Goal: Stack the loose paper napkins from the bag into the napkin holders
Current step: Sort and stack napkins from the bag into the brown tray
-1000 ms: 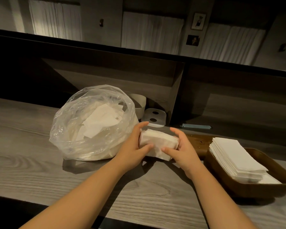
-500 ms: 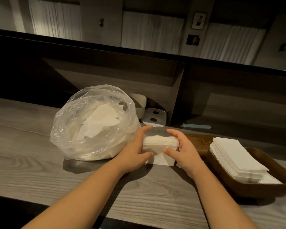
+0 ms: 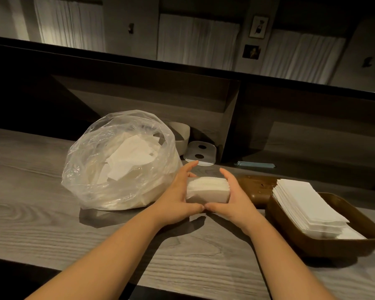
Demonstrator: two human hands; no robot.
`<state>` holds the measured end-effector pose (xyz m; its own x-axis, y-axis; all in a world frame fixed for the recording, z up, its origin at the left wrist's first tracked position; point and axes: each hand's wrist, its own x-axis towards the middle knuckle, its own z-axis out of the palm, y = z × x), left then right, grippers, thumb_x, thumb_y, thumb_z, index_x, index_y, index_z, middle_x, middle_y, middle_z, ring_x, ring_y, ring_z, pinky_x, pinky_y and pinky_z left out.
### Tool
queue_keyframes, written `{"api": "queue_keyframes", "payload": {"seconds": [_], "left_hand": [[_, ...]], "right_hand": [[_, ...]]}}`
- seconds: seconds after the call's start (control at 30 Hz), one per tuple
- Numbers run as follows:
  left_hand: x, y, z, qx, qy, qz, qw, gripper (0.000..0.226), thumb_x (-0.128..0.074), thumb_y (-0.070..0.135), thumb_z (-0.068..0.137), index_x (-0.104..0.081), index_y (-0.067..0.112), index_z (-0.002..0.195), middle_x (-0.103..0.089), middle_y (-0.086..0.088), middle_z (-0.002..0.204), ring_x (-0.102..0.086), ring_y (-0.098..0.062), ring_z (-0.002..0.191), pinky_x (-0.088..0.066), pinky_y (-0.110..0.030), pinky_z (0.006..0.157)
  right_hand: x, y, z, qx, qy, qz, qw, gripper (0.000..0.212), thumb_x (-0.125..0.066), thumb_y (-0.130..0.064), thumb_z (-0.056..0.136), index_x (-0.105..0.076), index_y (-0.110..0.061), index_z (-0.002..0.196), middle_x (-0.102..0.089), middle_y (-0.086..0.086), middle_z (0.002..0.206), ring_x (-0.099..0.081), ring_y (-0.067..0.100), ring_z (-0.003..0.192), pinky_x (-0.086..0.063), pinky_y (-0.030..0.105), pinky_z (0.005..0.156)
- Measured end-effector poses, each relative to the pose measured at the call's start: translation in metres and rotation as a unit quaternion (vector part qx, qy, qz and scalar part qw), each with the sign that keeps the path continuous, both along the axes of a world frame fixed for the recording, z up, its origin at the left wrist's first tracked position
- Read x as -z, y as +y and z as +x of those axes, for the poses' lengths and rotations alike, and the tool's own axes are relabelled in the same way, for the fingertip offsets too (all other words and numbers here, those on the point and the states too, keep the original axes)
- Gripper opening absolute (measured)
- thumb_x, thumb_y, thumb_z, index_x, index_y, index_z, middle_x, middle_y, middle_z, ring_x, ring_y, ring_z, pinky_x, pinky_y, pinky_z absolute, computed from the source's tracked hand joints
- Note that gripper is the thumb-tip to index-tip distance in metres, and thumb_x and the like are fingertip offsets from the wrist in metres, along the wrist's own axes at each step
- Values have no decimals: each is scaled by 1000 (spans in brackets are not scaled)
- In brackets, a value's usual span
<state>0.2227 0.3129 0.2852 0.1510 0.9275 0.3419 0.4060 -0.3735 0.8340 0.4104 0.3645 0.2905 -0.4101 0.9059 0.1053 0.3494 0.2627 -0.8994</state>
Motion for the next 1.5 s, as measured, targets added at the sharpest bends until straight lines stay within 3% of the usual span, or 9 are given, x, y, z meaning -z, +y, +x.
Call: {"api": "queue_keyframes", "payload": {"seconds": [0.13, 0.27, 0.43, 0.67, 0.87, 1.13, 1.27, 1.4, 1.5], "left_hand": [[1, 4, 0, -41, -40, -14, 998, 92, -66, 1, 84, -17, 49, 144, -51, 5, 120, -62, -14, 99, -55, -21, 79], [1, 6, -3, -96, -82, -52, 991, 69, -58, 1, 89, -33, 41, 139, -58, 2, 117, -62, -15, 105, -57, -31, 87], [-3, 1, 1, -11, -48, -74, 996, 91, -64, 6, 87, -10, 48, 148, -38, 5, 131, -53, -15, 110, -52, -26, 91], [-10, -4, 2, -68, -132, -108, 983, 72, -60, 3, 92, -26, 47, 138, -52, -1, 122, -59, -15, 106, -57, -26, 81], [-68, -23, 4, 66, -178, -228, 955, 33, -68, 18, 88, -58, 25, 119, -64, -4, 118, -65, -22, 108, -57, -32, 88], [-116, -16, 75, 25, -178, -115, 977, 36, -69, 17, 89, -58, 24, 123, -70, 3, 112, -69, -11, 101, -59, -30, 83], [-121, -8, 124, 9, -164, -111, 980, 44, -73, 24, 86, -52, 20, 125, -64, 0, 116, -66, -15, 103, -58, -34, 88], [-124, -7, 166, -65, -79, -27, 994, 41, -65, 29, 93, -44, 23, 129, -54, 9, 109, -55, -6, 94, -45, -18, 75], [-118, -18, 190, -48, 63, 23, 997, 43, -61, 31, 95, -44, 26, 134, -53, 7, 128, -53, -10, 115, -47, -27, 93]], "right_hand": [[-1, 1, -1, 47, 27, 16, 998, 92, -75, -4, 81, -23, -37, 150, -43, -11, 124, -54, 8, 101, -55, 19, 73], [-2, 2, 1, 49, 28, -14, 998, 85, -74, -4, 82, -28, -33, 147, -50, -4, 128, -56, 10, 101, -58, 26, 76], [0, 2, -6, 9, -34, 0, 999, 91, -78, -15, 81, -21, -35, 148, -41, -8, 129, -50, 11, 107, -53, 18, 68], [-21, -7, -8, 80, 82, -16, 993, 55, -73, -12, 84, -43, -29, 127, -59, -8, 115, -61, 7, 93, -55, 19, 62], [-106, -24, 4, -5, -91, 50, 995, 70, -82, -24, 76, -42, -34, 133, -58, -6, 118, -58, 14, 105, -50, 27, 80], [-155, -40, 48, 29, -14, 5, 999, 29, -73, -37, 82, -62, -28, 108, -69, -3, 108, -67, 19, 102, -56, 45, 91], [-160, -43, 92, 89, 14, 17, 996, 33, -70, -26, 88, -59, -25, 119, -67, 1, 112, -66, 21, 104, -56, 45, 89], [-169, -37, 152, 157, 75, -40, 984, 32, -68, -24, 90, -54, -26, 119, -64, 2, 111, -63, 21, 101, -56, 37, 78], [-161, -30, 192, 189, 6, -80, 979, 32, -68, -22, 90, -53, -24, 119, -64, 5, 112, -63, 24, 102, -55, 39, 81]]}}
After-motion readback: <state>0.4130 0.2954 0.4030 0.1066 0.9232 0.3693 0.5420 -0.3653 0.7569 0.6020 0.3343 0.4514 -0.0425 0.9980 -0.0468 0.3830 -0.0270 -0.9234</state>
